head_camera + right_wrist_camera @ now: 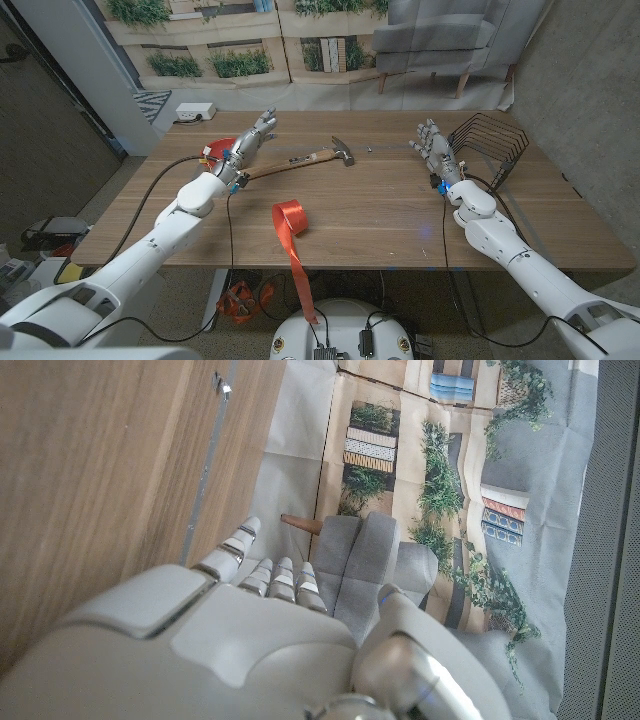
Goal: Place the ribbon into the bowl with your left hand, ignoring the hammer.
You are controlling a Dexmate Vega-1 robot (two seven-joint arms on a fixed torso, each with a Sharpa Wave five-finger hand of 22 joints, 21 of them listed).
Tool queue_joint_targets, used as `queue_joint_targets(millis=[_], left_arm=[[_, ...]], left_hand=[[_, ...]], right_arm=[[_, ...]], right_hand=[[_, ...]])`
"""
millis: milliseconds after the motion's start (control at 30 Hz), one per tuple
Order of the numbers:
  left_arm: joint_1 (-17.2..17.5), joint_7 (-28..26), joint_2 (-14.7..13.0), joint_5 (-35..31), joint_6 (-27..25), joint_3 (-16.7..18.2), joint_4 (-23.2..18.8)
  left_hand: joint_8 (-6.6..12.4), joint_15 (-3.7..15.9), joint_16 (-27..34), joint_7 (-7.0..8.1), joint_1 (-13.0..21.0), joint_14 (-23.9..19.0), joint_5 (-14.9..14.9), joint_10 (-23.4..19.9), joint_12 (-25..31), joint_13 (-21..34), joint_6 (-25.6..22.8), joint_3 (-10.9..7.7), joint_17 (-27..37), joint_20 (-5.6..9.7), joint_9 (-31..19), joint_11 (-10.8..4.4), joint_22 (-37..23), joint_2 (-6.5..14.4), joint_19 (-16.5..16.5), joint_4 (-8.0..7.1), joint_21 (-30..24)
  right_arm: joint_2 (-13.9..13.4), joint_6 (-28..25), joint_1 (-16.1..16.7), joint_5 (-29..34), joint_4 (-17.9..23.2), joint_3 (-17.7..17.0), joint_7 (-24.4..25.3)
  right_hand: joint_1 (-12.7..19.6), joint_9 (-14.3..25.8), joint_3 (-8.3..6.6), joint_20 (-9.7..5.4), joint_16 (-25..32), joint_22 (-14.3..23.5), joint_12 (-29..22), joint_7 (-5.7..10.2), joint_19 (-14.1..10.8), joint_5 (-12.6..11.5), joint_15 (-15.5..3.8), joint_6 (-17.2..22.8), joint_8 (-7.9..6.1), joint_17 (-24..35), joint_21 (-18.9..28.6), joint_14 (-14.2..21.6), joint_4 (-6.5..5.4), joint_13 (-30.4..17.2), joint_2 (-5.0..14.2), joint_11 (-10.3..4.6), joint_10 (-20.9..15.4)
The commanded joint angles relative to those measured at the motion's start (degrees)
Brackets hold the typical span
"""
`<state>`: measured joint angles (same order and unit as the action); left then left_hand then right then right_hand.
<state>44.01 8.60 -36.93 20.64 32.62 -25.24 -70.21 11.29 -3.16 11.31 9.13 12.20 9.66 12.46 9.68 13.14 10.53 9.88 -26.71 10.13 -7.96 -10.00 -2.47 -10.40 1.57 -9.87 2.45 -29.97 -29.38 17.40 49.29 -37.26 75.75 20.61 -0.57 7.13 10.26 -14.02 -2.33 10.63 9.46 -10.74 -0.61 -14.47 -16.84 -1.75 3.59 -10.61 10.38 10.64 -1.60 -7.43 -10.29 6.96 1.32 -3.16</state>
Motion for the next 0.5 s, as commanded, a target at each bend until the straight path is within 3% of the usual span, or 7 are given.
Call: queue_joint_targets(millis=[33,500], left_arm=[[-0.17,0.61,-2.40,-3.36,2.48,-0.10,-1.50],[-1.53,2.74,-4.84,-6.51,4.80,-0.50,-1.89]], left_hand=[[-0.19,0.68,-0.24,0.53,0.73,6.67,-0.06,5.33,-0.13,0.32,1.81,-0.08,0.08,0.40,-0.21,-0.48,-0.15,-0.20,-6.22,0.71,0.35],[-0.34,1.17,-0.35,1.22,0.84,6.71,-0.21,5.18,-0.27,0.34,1.72,0.58,0.11,1.38,-0.23,-0.75,-0.20,-1.08,-5.76,1.29,0.60]], right_arm=[[-0.11,-0.10,0.41,0.17,0.76,-0.11,0.55],[0.11,-0.24,-0.11,0.52,0.42,0.09,0.82]], right_hand=[[0.28,0.30,-0.41,-0.13,0.30,0.22,-0.28,-0.05,-0.60,0.16,0.23,0.56,-0.35,0.21,0.30,-0.20,-0.09,-0.27,0.68,-0.02,-0.44],[0.25,0.30,-0.49,-0.11,0.28,0.22,-0.26,-0.04,-0.62,0.23,0.21,0.58,-0.35,0.22,0.28,-0.20,-0.09,-0.27,0.62,0.05,-0.45]])
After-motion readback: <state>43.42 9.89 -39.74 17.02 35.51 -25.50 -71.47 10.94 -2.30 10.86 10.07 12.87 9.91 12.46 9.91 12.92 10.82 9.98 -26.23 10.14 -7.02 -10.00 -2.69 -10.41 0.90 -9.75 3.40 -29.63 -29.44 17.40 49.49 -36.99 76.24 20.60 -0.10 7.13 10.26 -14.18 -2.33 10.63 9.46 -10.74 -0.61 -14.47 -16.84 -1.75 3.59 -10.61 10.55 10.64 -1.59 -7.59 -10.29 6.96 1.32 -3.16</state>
